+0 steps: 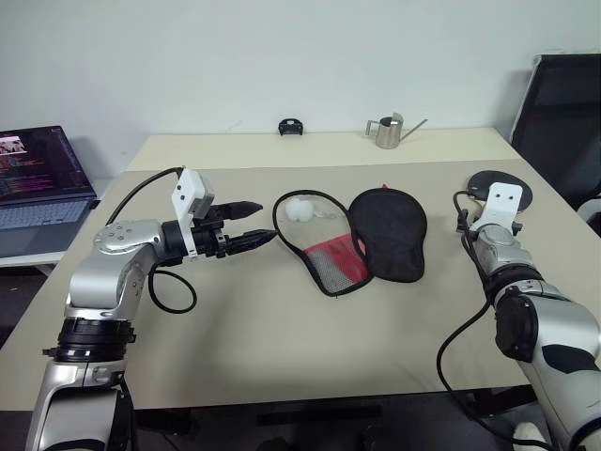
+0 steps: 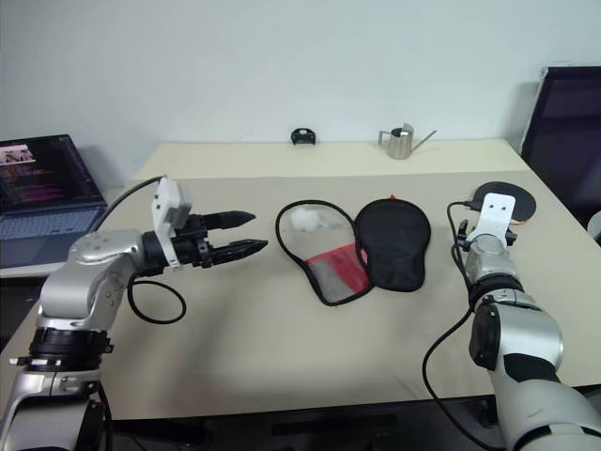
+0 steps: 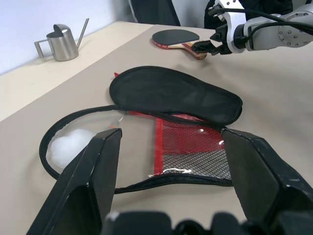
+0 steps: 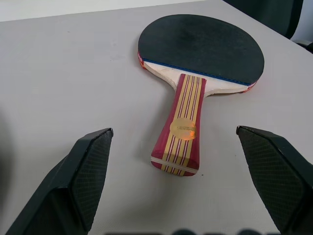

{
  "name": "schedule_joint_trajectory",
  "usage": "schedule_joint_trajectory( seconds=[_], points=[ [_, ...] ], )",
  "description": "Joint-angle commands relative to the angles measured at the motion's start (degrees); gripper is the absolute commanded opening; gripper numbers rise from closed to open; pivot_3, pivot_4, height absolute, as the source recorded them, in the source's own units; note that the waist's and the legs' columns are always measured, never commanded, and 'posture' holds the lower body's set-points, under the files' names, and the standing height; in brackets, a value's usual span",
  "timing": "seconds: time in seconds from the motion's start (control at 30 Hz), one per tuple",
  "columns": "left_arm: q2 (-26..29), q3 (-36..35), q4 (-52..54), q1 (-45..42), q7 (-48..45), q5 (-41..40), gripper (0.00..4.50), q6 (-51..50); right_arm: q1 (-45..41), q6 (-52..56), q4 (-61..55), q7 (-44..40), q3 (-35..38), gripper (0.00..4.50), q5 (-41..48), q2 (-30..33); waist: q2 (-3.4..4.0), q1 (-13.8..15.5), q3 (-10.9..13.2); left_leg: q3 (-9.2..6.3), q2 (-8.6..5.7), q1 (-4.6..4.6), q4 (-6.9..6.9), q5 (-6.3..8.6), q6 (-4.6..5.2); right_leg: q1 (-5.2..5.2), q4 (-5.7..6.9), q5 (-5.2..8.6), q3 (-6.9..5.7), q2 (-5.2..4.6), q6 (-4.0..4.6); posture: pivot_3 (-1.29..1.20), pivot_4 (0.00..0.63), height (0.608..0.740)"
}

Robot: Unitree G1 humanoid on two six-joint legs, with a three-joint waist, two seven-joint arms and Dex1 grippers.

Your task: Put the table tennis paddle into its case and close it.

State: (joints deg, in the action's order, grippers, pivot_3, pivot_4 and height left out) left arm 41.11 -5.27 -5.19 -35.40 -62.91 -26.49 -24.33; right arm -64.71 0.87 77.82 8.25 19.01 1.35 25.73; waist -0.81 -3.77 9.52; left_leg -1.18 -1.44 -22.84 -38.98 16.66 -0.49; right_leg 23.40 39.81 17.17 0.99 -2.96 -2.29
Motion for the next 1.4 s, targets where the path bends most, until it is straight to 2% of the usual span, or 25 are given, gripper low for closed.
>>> schedule_joint_trajectory(
  seconds=[0.03, 0.87, 1.4],
  points=[
    [0.1, -1.0, 0.5, -1.4, 0.5, -0.1, 3.54, 1.1, -2.4, -0.4, -1.0, -0.4, 0.2, 4.43, 0.0, 1.2, 0.00, 0.0, 0.0, 0.00, 0.00, 0.00, 0.00, 0.00, 0.00, 0.00, 0.00, 0.00, 0.00, 0.00, 0.00, 0.00, 0.150, 0.740],
    [0.7, -1.9, 0.3, -1.2, 1.4, -0.3, 3.54, 1.6, -3.0, -0.9, -1.0, -2.8, 0.3, 4.43, 0.3, 0.4, 0.00, 0.0, 0.0, 0.00, 0.00, 0.00, 0.00, 0.00, 0.00, 0.00, 0.00, 0.00, 0.00, 0.00, 0.00, 0.00, 0.150, 0.740],
    [0.8, -1.5, -0.5, -1.8, 0.9, 0.0, 3.54, 2.0, -2.3, 1.4, -0.9, 0.3, -0.1, 4.43, -0.1, 0.1, 0.00, 0.0, 0.0, 0.00, 0.00, 0.00, 0.00, 0.00, 0.00, 0.00, 0.01, 0.00, 0.00, 0.00, 0.00, 0.00, 0.150, 0.740]
  ],
)
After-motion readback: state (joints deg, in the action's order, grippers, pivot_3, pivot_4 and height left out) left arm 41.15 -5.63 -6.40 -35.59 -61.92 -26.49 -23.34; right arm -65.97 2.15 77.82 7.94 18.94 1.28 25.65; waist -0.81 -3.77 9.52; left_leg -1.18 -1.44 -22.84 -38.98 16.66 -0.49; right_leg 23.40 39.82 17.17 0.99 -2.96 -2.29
